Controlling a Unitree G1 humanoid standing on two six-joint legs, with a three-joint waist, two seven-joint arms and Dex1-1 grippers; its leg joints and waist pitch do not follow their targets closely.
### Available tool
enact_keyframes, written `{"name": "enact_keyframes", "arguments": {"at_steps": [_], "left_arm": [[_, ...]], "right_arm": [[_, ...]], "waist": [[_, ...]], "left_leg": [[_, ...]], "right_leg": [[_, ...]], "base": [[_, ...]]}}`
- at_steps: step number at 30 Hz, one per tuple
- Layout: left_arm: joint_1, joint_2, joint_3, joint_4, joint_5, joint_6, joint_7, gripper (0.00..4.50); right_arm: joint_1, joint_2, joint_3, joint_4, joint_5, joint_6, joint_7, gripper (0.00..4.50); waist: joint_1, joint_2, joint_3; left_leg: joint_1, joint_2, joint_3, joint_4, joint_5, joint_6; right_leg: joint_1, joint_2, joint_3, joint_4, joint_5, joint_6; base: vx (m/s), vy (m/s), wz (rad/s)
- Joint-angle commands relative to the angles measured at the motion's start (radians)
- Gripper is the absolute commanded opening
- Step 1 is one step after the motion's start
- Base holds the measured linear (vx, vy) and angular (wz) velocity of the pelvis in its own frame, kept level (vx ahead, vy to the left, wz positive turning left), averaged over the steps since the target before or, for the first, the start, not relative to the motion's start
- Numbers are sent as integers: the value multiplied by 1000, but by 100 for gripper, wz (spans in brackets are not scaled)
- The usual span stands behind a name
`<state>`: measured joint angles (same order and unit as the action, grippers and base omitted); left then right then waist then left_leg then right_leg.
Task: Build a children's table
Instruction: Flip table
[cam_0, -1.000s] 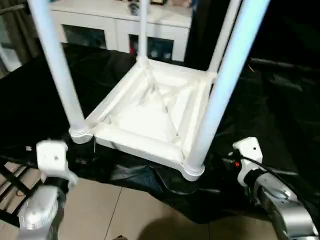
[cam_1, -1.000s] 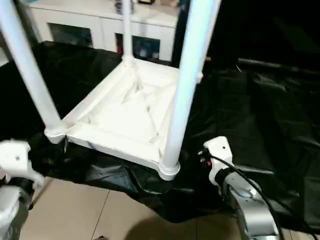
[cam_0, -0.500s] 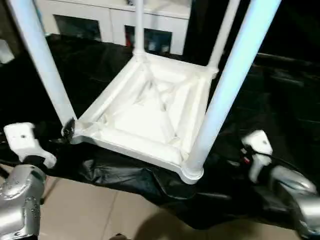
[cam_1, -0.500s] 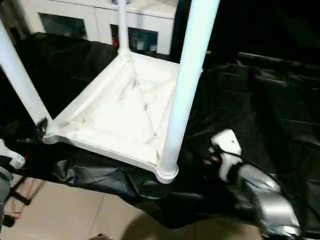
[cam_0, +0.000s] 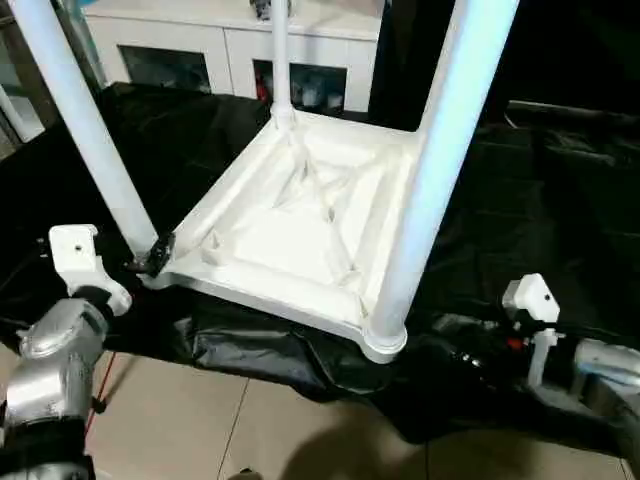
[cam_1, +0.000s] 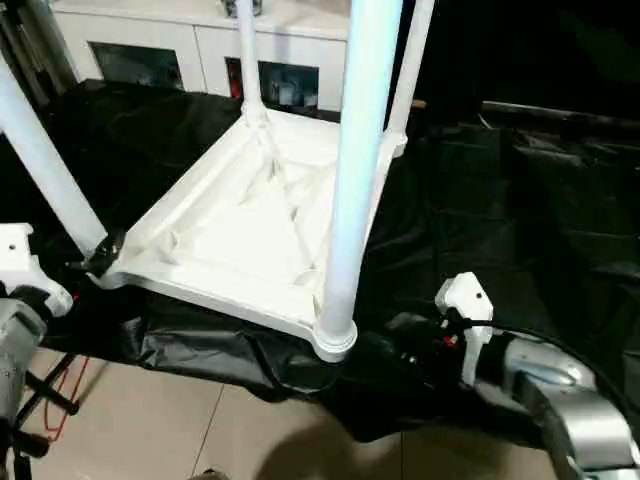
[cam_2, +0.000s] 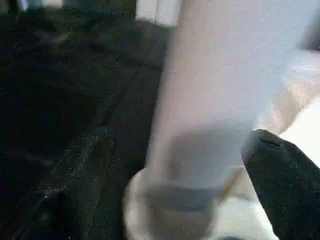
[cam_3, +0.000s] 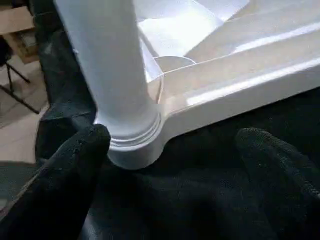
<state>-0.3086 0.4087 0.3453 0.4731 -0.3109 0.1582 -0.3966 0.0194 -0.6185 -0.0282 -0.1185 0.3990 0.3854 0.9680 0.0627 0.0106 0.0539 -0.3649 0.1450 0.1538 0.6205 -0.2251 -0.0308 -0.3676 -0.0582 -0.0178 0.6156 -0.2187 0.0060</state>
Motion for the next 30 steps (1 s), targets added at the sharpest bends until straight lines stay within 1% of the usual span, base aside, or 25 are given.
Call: {"name": "enact_keyframes", "arguments": {"at_steps": [1, 2, 3, 4, 5, 6, 8, 11, 12, 13, 14, 15, 16, 17, 18, 21, 24, 26, 27, 28, 29, 30], "left_arm": [[-14, 1, 18, 43, -3, 8, 13, 447], [-21, -2, 25, 58, -8, 0, 16, 447], [-29, -8, 32, 69, -24, -11, 2, 447], [-31, -17, 34, 74, -42, -17, -22, 447], [-33, -23, 35, 78, -53, -22, -39, 431], [-32, -31, 26, 81, -59, -21, -59, 420], [-34, -37, 15, 91, -55, -25, -69, 407], [-37, -54, 15, 96, -67, -36, -85, 371], [-45, -60, 17, 110, -71, -56, -94, 367], [-45, -60, 17, 110, -71, -56, -94, 367], [-48, -60, 17, 116, -71, -62, -96, 348], [-58, -59, 18, 131, -71, -70, -101, 335], [-60, -59, 19, 133, -71, -71, -101, 328], [-67, -58, 20, 143, -69, -79, -102, 324], [-76, -59, 24, 155, -67, -93, -99, 305], [-98, -55, 23, 185, -62, -105, -93, 292], [-104, -59, 18, 191, -61, -108, -96, 283], [-111, -73, -6, 191, -52, -105, -111, 276], [-108, -79, -20, 180, -47, -100, -119, 276], [-99, -90, -34, 153, -50, -85, -133, 274], [-80, -105, -53, 108, -54, -63, -145, 269], [-73, -109, -59, 94, -54, -57, -145, 269]], "right_arm": [[6, -14, 4, -26, 11, 12, 14, 450], [7, -15, 6, -30, 10, 14, 15, 450], [4, -15, 7, -34, 12, 22, 16, 450], [2, -12, 13, -43, 13, 32, 11, 450], [0, -10, 17, -49, 15, 41, 8, 450], [1, -11, 23, -61, 12, 40, 3, 450], [2, -13, 25, -71, 17, 47, 1, 450], [12, -17, 22, -85, 31, 64, 7, 450], [24, -24, 21, -101, 40, 76, 17, 450], [24, -24, 21, -101, 40, 76, 17, 450], [28, -26, 21, -108, 43, 82, 20, 450], [30, -30, 19, -115, 46, 88, 21, 450], [30, -31, 19, -115, 46, 88, 21, 450], [28, -32, 18, -115, 46, 89, 20, 450], [26, -34, 17, -113, 47, 91, 21, 450], [28, -40, 14, -110, 51, 88, 21, 450], [31, -41, 13, -111, 49, 86, 20, 450], [39, -41, 10, -113, 46, 83, 20, 450], [42, -42, 8, -114, 44, 83, 17, 450], [48, -44, 4, -116, 42, 83, 15, 450], [58, -50, -3, -117, 34, 80, 9, 450], [61, -51, -7, -117, 31, 77, 5, 450]], "waist": [[7, 7, -55], [6, 7, -55], [6, 11, -57], [5, 8, -57], [5, 8, -56], [7, 15, -56], [5, 11, -56], [6, 9, -53], [10, 8, -51], [12, 8, -52], [12, 8, -52], [15, 4, -51], [17, 5, -51], [19, 4, -50], [23, 2, -50], [24, 5, -51], [25, 4, -51], [26, 5, -51], [27, 16, -52], [27, 10, -52], [30, 15, -53], [32, 12, -53]], "left_leg": [[10, 78, -34, -90, -151, 52], [9, 80, -34, -90, -144, 54], [9, 80, -34, -88, -137, 58], [8, 80, -32, -88, -131, 64], [8, 80, -32, -88, -130, 65], [9, 81, -32, -88, -132, 66], [10, 83, -31, -89, -141, 67], [11, 85, -30, -91, -164, 64], [13, 84, -29, -92, -178, 60], [14, 85, -29, -92, -181, 58], [14, 86, -29, -92, -182, 57], [14, 86, -28, -93, -185, 53], [15, 85, -28, -93, -185, 52], [15, 84, -27, -93, -185, 51], [15, 87, -28, -94, -189, 45], [13, 86, -28, -93, -175, 43], [15, 86, -28, -93, -181, 42], [14, 87, -28, -94, -181, 39], [16, 88, -29, -94, -182, 35], [14, 89, -29, -95, -180, 35], [16, 91, -26, -93, -179, 33], [15, 91, -26, -93, -171, 35]], "right_leg": [[31, -90, 38, -64, -36, -253], [32, -91, 38, -62, -21, -260], [32, -90, 37, -60, 0, -272], [33, -91, 36, -60, 16, -281], [33, -91, 36, -59, 20, -285], [33, -92, 36, -59, 21, -291], [32, -91, 37, -60, 24, -292], [32, -94, 38, -63, -10, -291], [31, -93, 39, -67, -42, -285], [32, -93, 40, -68, -45, -282], [31, -93, 40, -67, -48, -281], [29, -93, 40, -68, -61, -274], [28, -93, 40, -69, -67, -272], [28, -94, 41, -70, -75, -269], [28, -96, 42, -71, -88, -259], [28, -95, 41, -69, -75, -254], [27, -96, 41, -70, -82, -253], [27, -96, 41, -70, -84, -253], [25, -95, 41, -69, -70, -256], [28, -95, 41, -68, -54, -258], [27, -96, 41, -68, -41, -262], [29, -97, 41, -66, -31, -265]], "base": [[0, 0, 0], [0, 0, 0], [0, 0, 0], [0, 0, 0], [0, 0, 0], [0, 0, 0], [0, 0, 0], [0, 0, 0], [0, 0, 0], [0, 0, 0], [0, 0, 0], [0, 0, 0], [0, 0, 0], [0, 0, 0], [0, 0, 0], [0, 0, 0], [0, 0, 0], [0, 0, 0], [0, 0, 0], [0, 0, 0], [0, 0, 0], [0, 0, 0]]}}
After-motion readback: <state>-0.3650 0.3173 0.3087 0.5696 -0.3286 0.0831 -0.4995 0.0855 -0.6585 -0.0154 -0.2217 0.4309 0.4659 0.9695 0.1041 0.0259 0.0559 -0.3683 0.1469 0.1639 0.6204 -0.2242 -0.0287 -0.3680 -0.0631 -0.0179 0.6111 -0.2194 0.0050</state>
